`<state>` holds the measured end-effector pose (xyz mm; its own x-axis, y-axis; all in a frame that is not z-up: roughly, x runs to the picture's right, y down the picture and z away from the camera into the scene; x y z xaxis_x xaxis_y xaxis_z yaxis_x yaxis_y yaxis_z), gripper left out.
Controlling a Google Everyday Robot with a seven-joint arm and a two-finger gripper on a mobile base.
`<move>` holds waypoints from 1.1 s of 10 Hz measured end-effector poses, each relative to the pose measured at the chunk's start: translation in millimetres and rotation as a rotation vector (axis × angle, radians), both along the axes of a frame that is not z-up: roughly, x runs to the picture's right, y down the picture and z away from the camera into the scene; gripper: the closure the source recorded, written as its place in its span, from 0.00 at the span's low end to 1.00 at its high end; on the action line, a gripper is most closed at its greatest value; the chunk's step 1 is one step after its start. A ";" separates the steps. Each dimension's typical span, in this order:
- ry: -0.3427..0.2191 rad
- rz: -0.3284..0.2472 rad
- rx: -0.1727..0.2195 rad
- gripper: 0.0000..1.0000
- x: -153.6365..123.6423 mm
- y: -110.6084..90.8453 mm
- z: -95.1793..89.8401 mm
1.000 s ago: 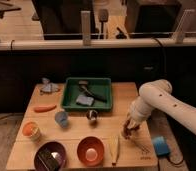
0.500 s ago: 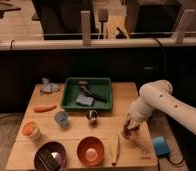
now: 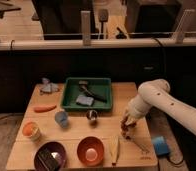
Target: Place grapes in table surface
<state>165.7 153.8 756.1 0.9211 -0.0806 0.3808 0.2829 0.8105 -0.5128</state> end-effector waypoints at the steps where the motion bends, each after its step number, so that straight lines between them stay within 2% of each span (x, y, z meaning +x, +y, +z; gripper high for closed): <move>1: 0.000 0.004 0.004 0.98 0.7 -0.3 4.7; 5: 0.008 0.017 0.016 0.98 1.0 -3.4 28.1; 7: 0.046 0.015 0.020 0.98 -1.1 -6.1 47.3; 8: 0.084 0.040 0.009 0.97 1.8 -6.3 54.3; 9: 0.132 0.096 -0.008 0.90 7.9 -6.3 61.2; 11: 0.159 0.136 -0.016 0.72 14.1 -7.1 65.6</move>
